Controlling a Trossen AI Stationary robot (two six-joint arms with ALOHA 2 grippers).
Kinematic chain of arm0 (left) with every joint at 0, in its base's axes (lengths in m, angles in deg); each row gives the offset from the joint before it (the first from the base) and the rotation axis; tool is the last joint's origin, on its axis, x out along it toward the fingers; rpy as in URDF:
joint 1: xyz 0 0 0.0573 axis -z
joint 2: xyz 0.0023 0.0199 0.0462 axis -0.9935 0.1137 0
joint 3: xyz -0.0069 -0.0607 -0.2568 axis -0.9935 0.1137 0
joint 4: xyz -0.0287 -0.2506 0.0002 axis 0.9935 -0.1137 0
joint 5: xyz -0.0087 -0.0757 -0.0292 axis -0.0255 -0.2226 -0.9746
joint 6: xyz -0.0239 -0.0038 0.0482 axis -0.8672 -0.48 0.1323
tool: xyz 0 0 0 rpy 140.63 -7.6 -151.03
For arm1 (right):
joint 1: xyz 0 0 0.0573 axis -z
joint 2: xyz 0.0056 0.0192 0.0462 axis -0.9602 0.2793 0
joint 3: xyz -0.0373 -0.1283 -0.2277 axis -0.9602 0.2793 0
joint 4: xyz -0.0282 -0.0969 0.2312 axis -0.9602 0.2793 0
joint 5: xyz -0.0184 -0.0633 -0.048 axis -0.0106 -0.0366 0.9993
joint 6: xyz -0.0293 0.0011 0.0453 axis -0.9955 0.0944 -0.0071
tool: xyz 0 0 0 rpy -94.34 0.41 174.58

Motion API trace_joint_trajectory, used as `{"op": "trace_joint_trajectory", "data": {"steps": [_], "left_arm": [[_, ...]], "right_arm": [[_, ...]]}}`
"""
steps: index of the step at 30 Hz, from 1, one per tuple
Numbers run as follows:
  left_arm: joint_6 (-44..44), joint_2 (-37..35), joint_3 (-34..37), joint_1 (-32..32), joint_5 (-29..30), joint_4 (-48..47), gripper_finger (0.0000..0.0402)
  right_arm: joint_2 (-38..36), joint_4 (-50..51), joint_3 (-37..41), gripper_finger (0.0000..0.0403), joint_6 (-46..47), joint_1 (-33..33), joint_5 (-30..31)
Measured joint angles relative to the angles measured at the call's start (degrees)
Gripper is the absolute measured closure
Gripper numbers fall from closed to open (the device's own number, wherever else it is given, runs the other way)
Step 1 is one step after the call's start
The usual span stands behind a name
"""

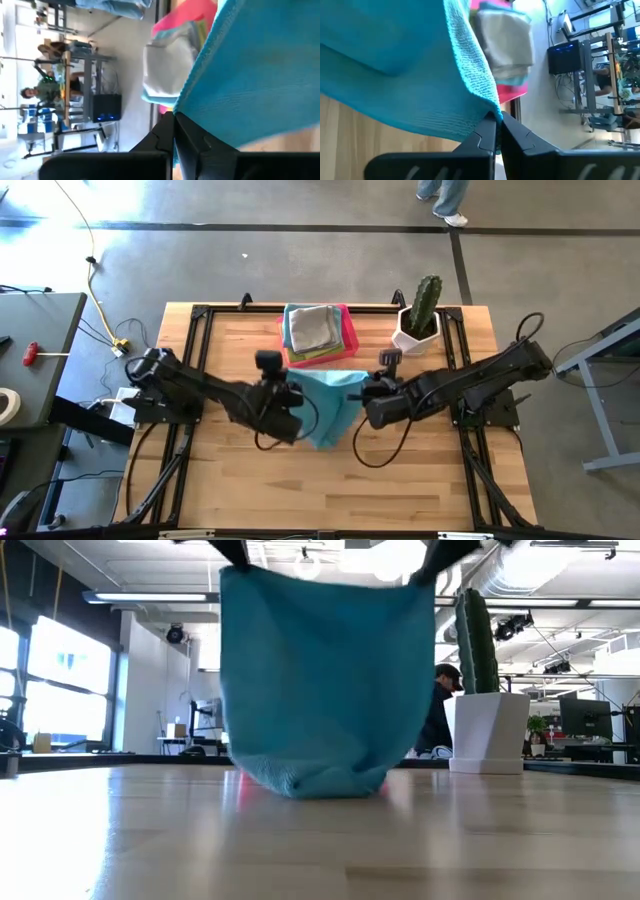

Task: Fold microfiber towels
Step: Fold the blue microfiber cloth

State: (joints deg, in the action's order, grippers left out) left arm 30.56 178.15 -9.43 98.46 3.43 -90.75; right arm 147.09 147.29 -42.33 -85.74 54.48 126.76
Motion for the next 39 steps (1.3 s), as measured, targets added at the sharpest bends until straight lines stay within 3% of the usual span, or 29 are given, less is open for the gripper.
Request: {"op": "trace_joint_trajectory", "data": {"steps": [8, 10, 14, 16, 19, 21, 22, 27, 29, 33, 34, 36, 39], "left_arm": [[5.02, -4.91, -2.43, -4.26, -0.42, -0.09, 0.0402], [7.39, -6.16, -3.01, -4.41, -5.12, 0.73, 0.0402], [12.52, -8.20, -3.45, -4.20, -18.43, 2.95, 0.0402], [11.33, -9.22, -3.46, -3.76, -16.86, 3.70, 0.0402], [8.04, -10.05, -3.54, -2.89, -6.18, 3.52, 0.0402], [7.65, -10.26, -3.45, -2.26, -3.79, 3.82, 0.0401], [8.66, -10.39, -3.45, -1.81, -5.10, 4.50, 0.0402], [17.74, -10.36, -3.68, -0.11, -22.33, 10.07, 0.0401], [18.06, -10.38, -4.72, 0.57, -19.41, 10.10, 0.0401], [16.56, -10.50, -6.65, 1.58, 2.33, 10.10, 0.0401], [16.56, -10.50, -7.34, 1.80, 6.61, 10.16, 0.0401], [16.55, -10.56, -9.05, 2.46, 9.25, 10.65, 0.0401], [16.51, -10.56, -11.38, 3.21, -1.26, 10.82, 0.0401]], "right_arm": [[0.33, 8.99, -10.49, 0.0402, 2.89, 3.67, -0.97], [0.33, 10.72, -12.88, 0.0402, 5.21, 4.40, -7.44], [0.24, 12.51, -17.49, 0.0402, 5.05, 6.03, -27.38], [0.26, 12.70, -19.49, 0.0402, 6.65, 6.04, -25.52], [0.20, 13.56, -21.84, 0.0402, 8.48, 5.32, -13.57], [0.20, 14.43, -23.23, 0.0402, 8.48, 5.16, -11.94], [0.20, 14.16, -23.92, 0.0402, 8.38, 5.12, -14.43], [0.22, 14.19, -26.69, 0.0402, 7.02, 5.52, -38.06], [0.22, 14.41, -27.81, 0.0402, 5.61, 5.45, -36.37], [0.22, 14.17, -29.20, 0.0402, 8.28, 4.62, -12.01], [0.20, 14.16, -29.20, 0.0402, 8.20, 4.62, -8.25], [0.21, 14.16, -29.20, 0.0402, 8.01, 4.69, -9.18], [0.24, 14.23, -29.20, 0.0402, 7.96, 4.71, -22.16]]}}
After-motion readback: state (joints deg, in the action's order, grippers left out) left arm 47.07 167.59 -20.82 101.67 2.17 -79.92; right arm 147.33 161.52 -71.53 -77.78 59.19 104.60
